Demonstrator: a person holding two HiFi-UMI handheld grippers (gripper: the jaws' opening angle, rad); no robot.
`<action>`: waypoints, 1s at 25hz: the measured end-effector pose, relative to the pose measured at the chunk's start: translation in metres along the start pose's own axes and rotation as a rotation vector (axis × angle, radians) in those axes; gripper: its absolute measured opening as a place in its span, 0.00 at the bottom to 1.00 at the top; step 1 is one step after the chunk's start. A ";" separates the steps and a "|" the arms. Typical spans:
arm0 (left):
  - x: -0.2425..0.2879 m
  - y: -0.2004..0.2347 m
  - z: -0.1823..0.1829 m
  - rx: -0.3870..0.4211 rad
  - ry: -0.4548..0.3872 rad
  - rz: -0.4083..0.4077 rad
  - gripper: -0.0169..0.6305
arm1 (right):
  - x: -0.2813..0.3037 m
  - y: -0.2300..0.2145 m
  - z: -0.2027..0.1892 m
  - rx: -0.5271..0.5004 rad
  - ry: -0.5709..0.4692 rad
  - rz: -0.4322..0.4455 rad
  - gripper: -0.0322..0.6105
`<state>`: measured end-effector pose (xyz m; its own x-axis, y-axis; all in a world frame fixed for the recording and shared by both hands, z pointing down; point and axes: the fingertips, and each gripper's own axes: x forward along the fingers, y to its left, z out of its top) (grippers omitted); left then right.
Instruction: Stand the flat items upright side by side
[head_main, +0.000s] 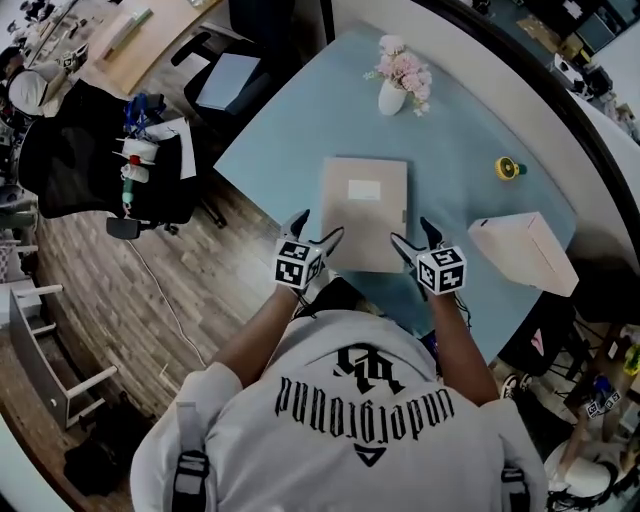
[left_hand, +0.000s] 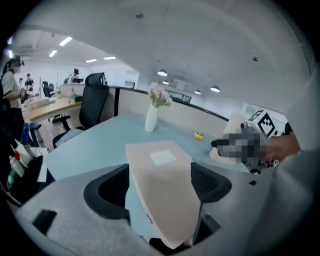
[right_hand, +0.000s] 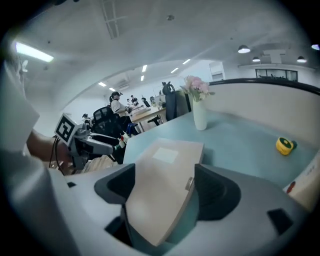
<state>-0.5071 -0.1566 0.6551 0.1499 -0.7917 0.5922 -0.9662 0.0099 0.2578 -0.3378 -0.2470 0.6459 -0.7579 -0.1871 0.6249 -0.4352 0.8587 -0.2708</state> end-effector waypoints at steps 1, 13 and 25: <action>0.009 0.009 -0.010 -0.025 0.034 -0.003 0.64 | 0.010 -0.005 -0.005 0.014 0.027 -0.002 0.61; 0.082 0.040 -0.079 -0.255 0.262 -0.126 0.65 | 0.095 -0.047 -0.061 0.251 0.255 0.011 0.64; 0.102 0.031 -0.095 -0.262 0.326 -0.156 0.63 | 0.115 -0.040 -0.075 0.299 0.291 0.031 0.64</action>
<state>-0.5014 -0.1790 0.7955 0.3885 -0.5625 0.7298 -0.8472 0.0935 0.5230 -0.3710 -0.2669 0.7833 -0.6230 0.0161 0.7820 -0.5686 0.6772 -0.4670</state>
